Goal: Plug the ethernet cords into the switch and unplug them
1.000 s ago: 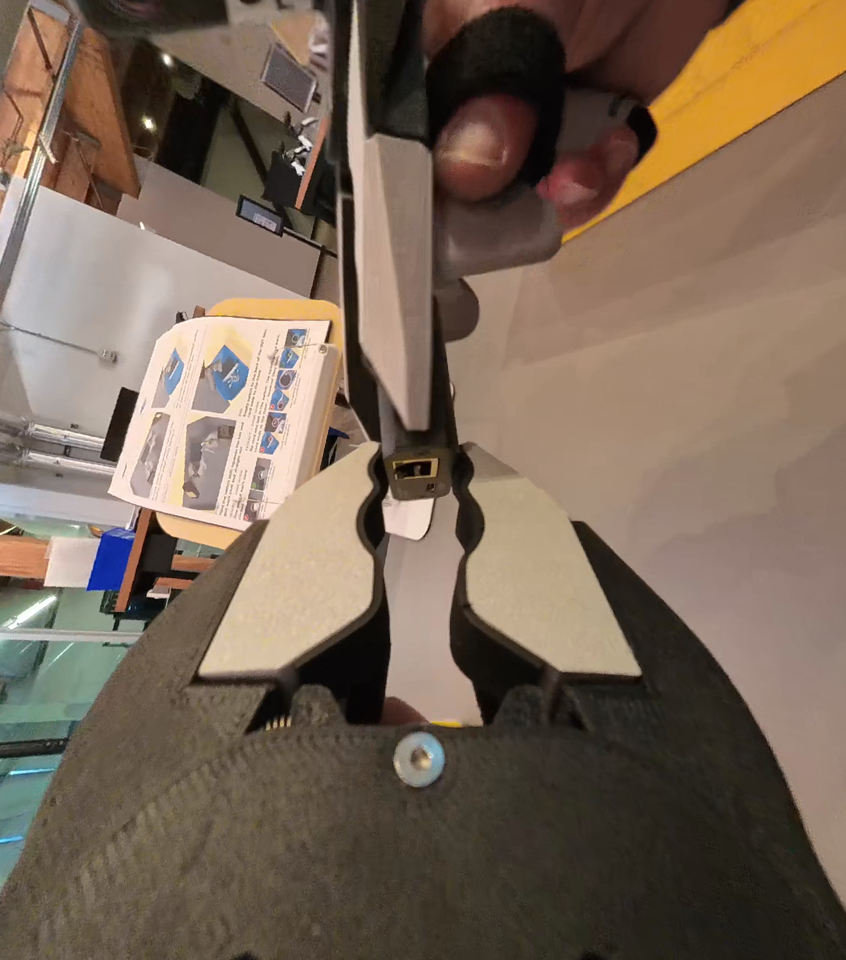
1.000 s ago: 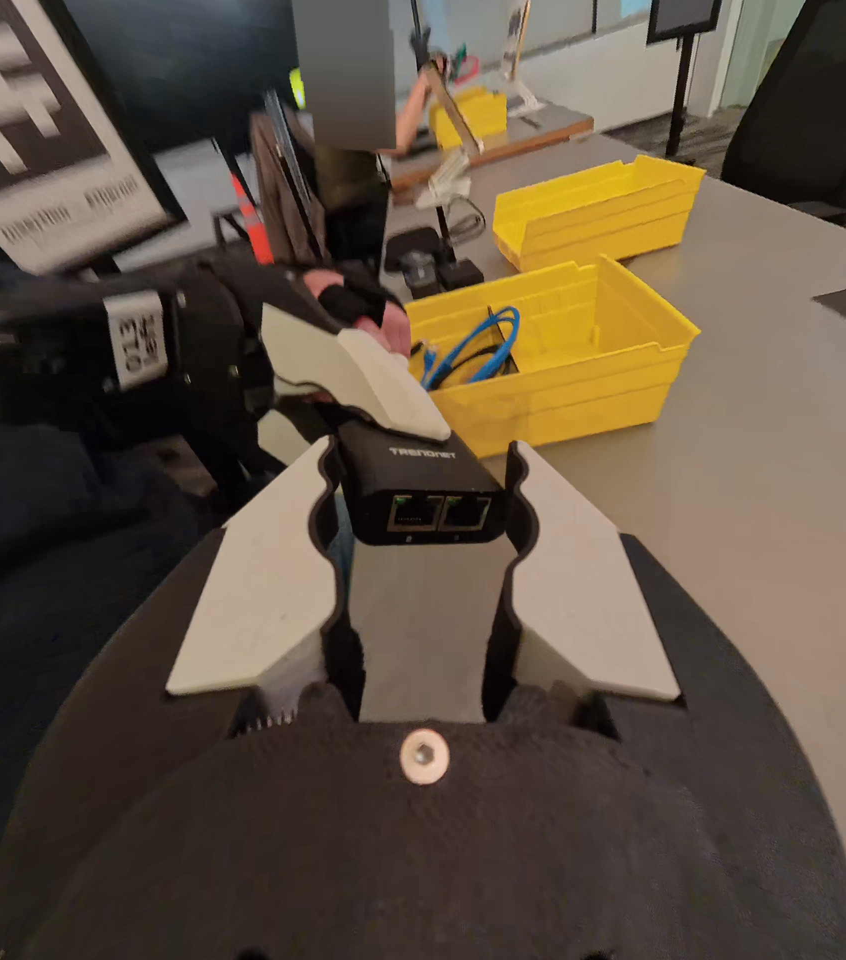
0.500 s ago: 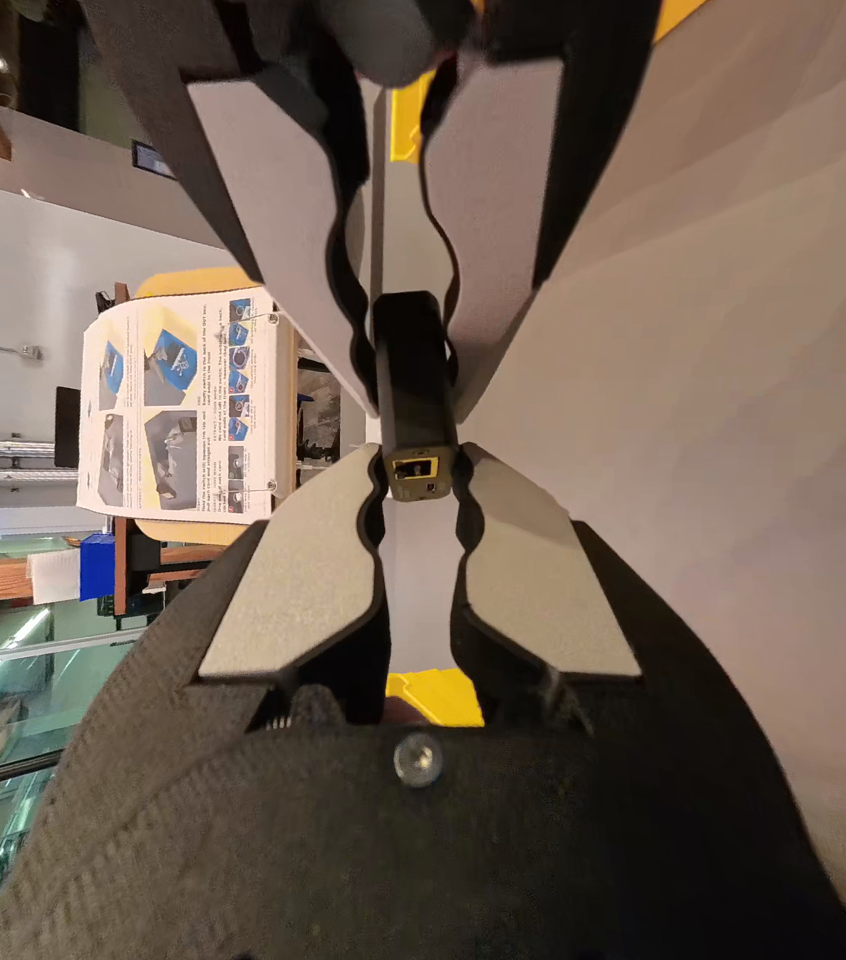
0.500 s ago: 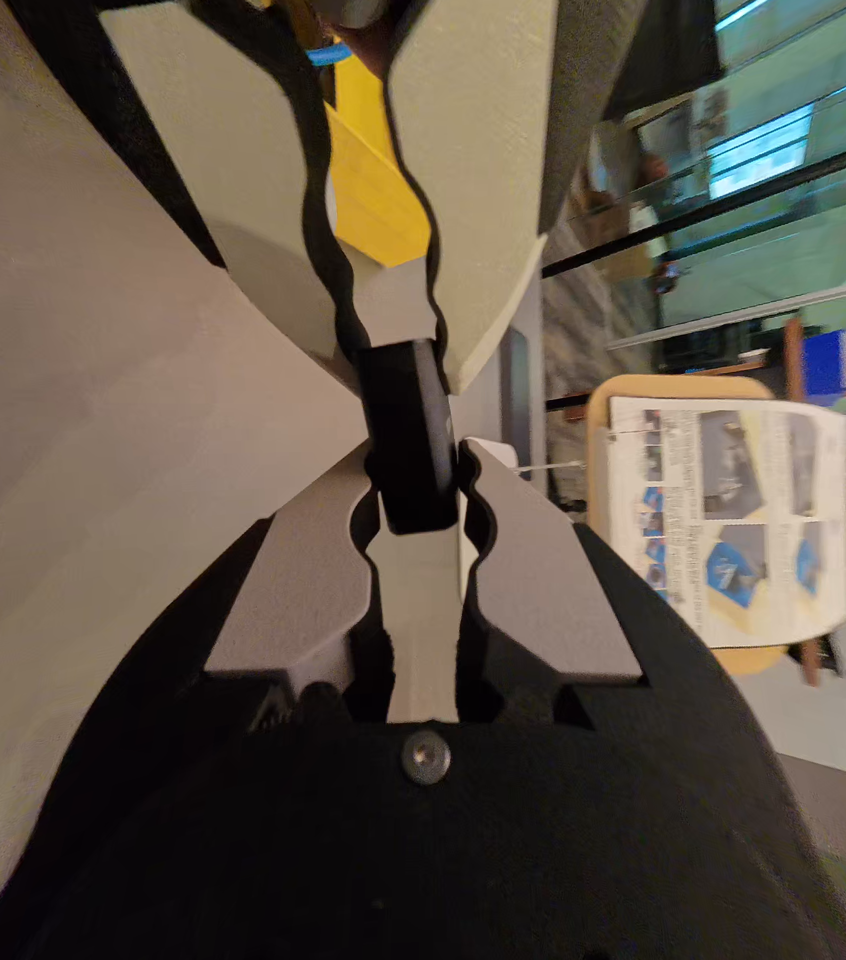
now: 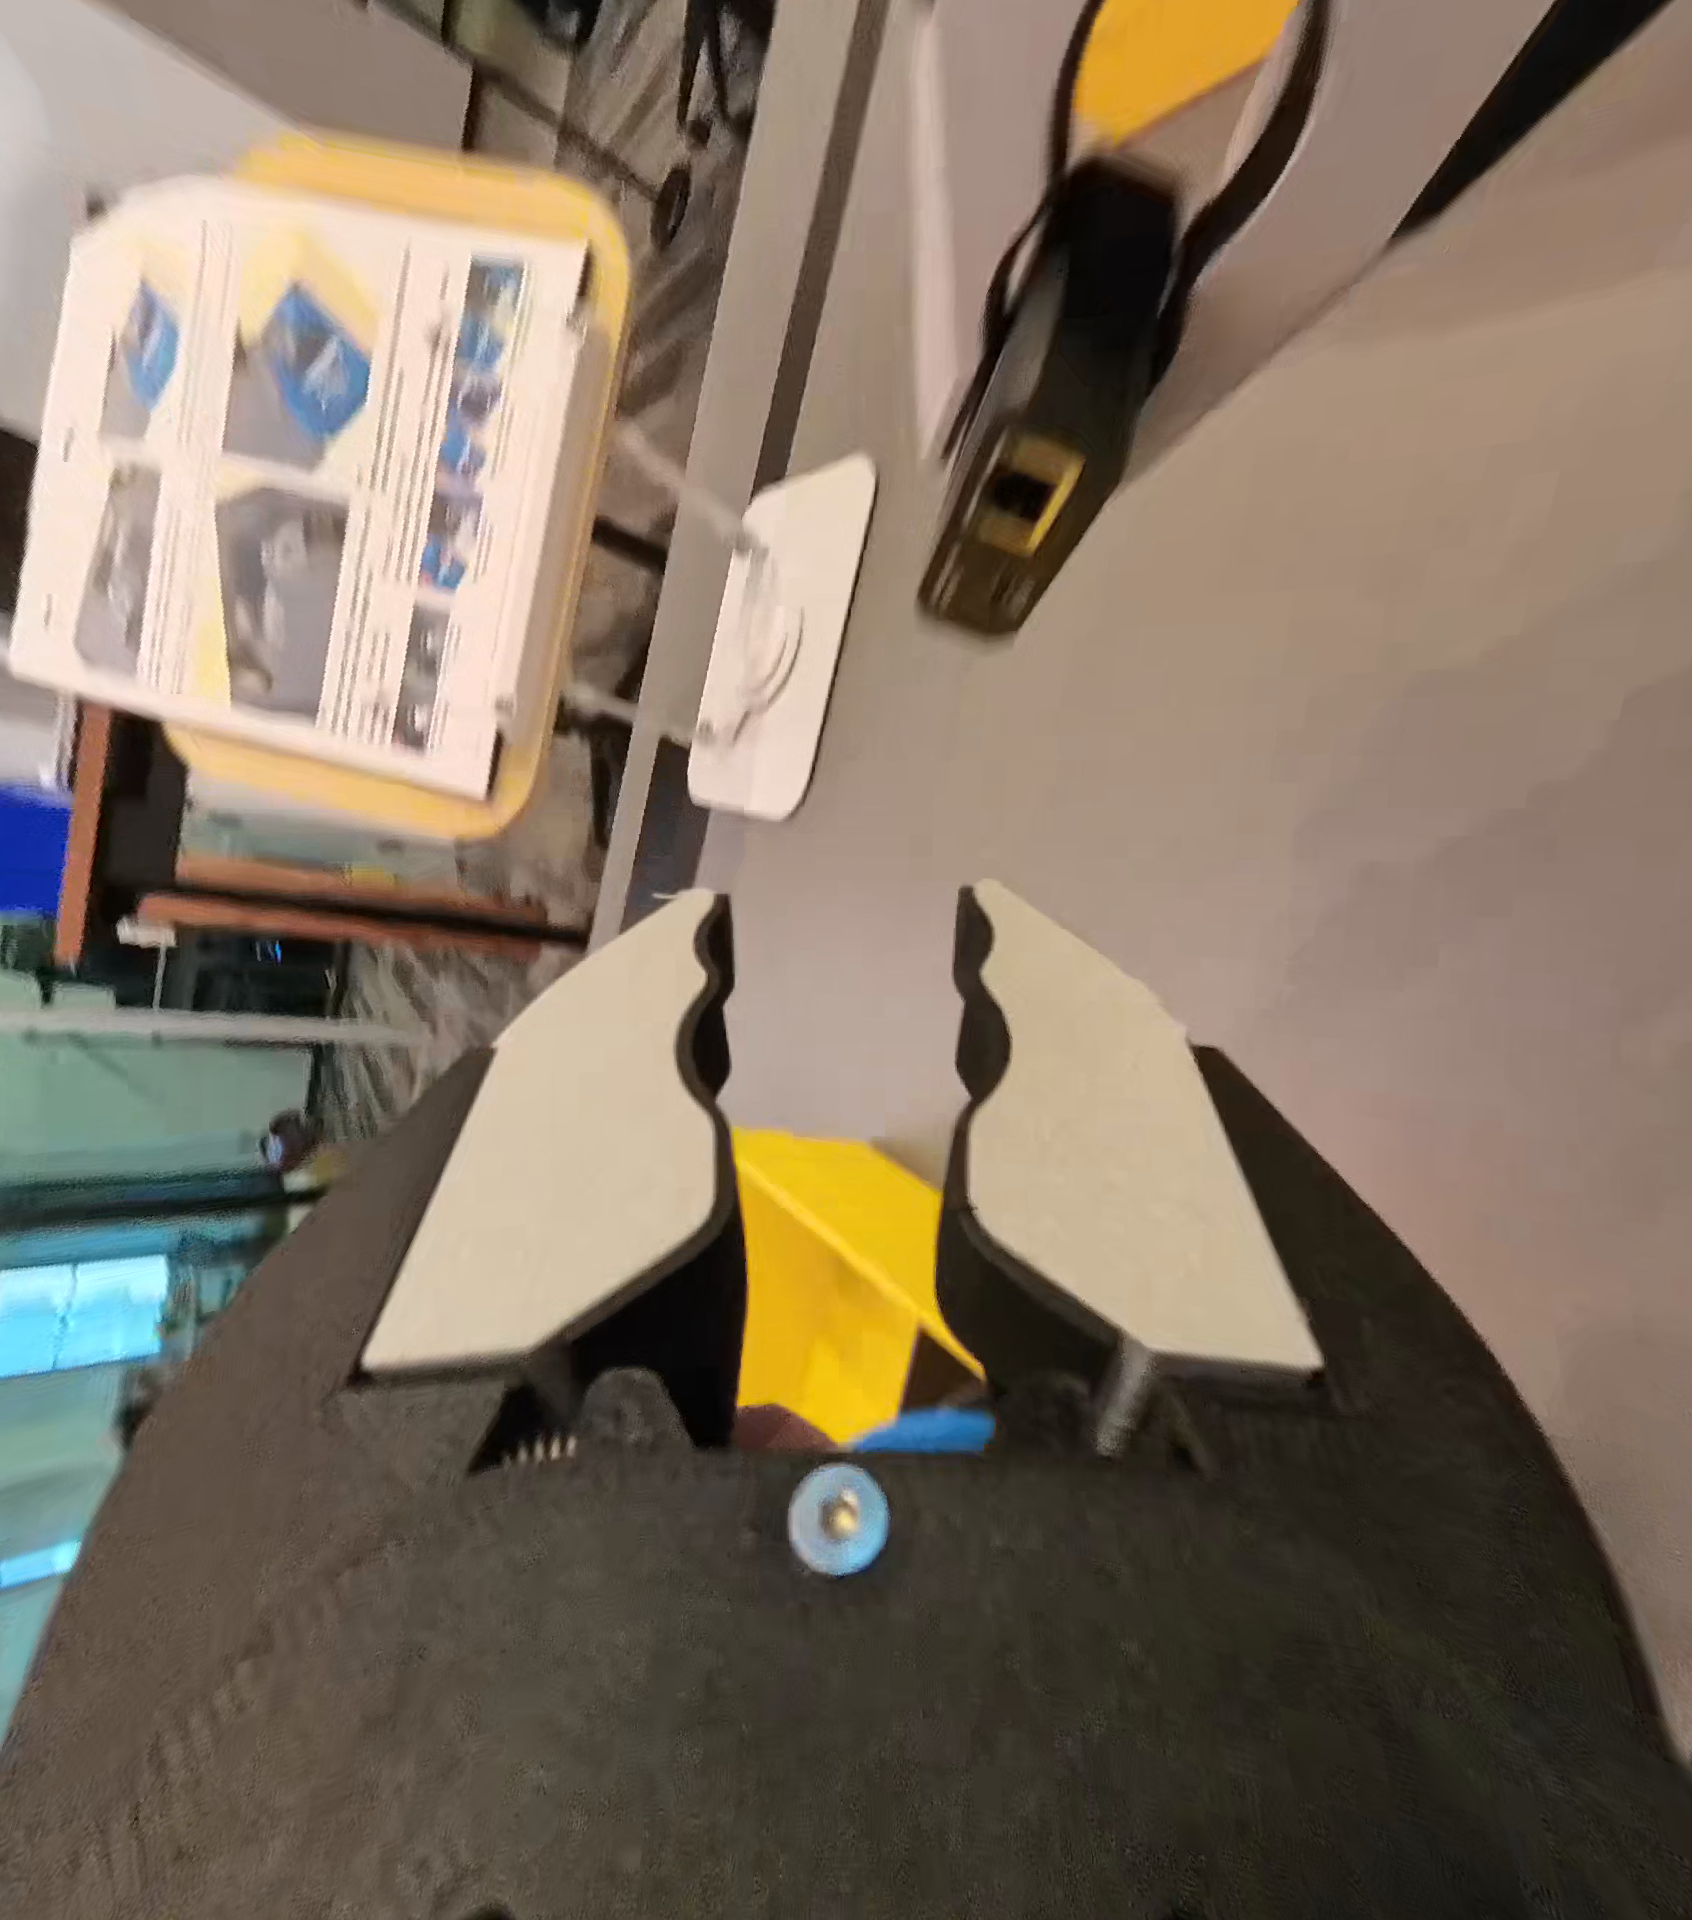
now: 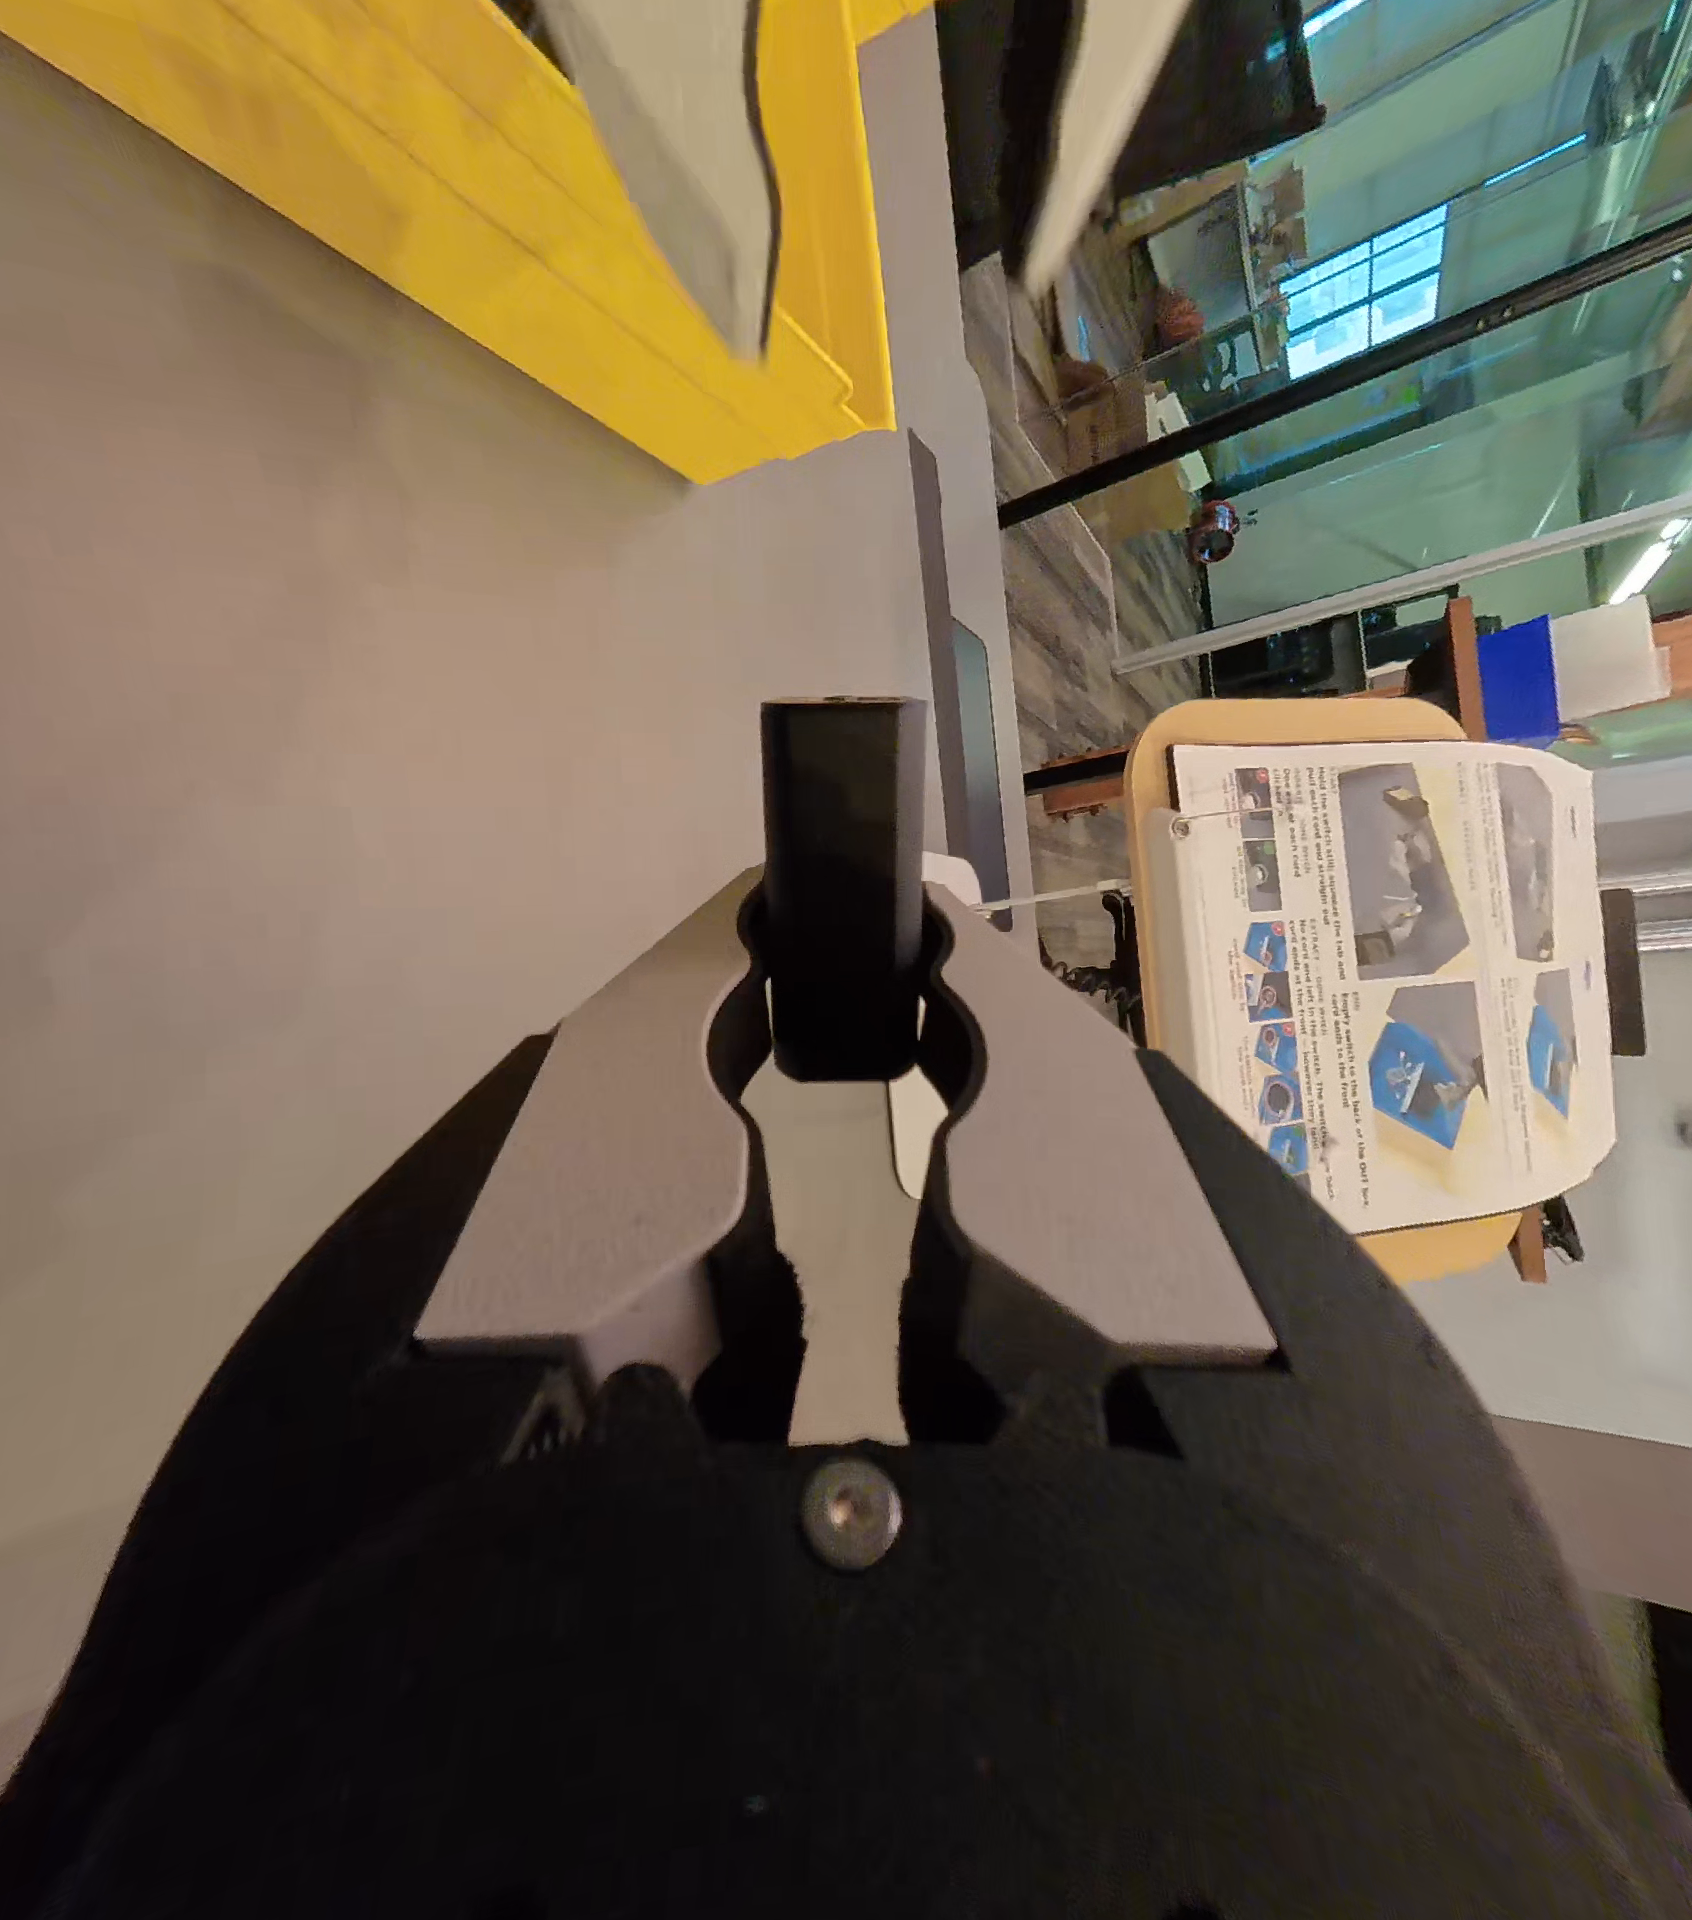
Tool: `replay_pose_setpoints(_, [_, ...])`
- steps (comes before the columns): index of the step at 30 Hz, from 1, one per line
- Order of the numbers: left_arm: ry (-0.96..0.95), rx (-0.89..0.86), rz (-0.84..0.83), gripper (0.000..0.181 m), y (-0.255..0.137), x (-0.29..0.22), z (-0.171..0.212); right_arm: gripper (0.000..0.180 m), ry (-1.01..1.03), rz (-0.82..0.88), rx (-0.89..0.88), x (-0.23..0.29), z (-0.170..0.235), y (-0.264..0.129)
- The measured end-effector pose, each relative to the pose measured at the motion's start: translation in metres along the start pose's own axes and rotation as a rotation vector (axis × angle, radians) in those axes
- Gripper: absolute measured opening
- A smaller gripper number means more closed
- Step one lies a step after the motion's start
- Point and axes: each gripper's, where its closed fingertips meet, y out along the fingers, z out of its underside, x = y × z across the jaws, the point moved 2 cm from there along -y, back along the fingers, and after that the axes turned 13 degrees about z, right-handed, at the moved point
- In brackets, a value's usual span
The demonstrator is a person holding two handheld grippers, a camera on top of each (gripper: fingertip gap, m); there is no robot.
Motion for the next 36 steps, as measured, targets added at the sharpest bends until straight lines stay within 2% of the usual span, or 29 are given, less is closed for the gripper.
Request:
replay_pose_setpoints(6, [-0.301, 0.214, -0.006, 0.042, -0.047, -0.002, 0.103, 0.022, 0.004, 0.009, 0.009, 0.001, 0.007, 0.0])
replay_pose_setpoints(10, [-0.469, 0.466, 0.067, 0.043, -0.073, -0.031, 0.183, 0.022, 0.008, -0.002, 0.009, 0.007, 0.007, 0.002])
replay_pose_setpoints(13, [-0.708, 0.613, 0.123, 0.042, -0.088, -0.052, 0.231, 0.022, 0.008, -0.014, 0.012, 0.01, 0.006, 0.003])
replay_pose_setpoints(18, [-1.038, 0.602, 0.217, 0.038, -0.085, -0.084, 0.258, 0.022, 0.022, -0.025, 0.014, 0.013, 0.004, 0.002])
replay_pose_setpoints(24, [-1.247, 0.586, 0.225, 0.039, -0.07, -0.101, 0.277, 0.022, 0.037, -0.043, 0.01, 0.017, 0.005, 0.002])
replay_pose_setpoints(29, [-1.338, 0.581, 0.219, 0.041, -0.067, -0.106, 0.287, 0.022, 0.05, -0.043, 0.001, 0.017, 0.004, 0.002])
replay_pose_setpoints(31, [-1.353, 0.523, 0.205, 0.029, -0.063, -0.101, 0.286, 0.022, 0.058, -0.045, -0.005, 0.017, 0.004, 0.002])
replay_pose_setpoints(36, [-1.351, 0.445, 0.191, 0.015, -0.06, -0.095, 0.286, 0.022, 0.066, -0.043, -0.011, 0.016, 0.004, 0.001])
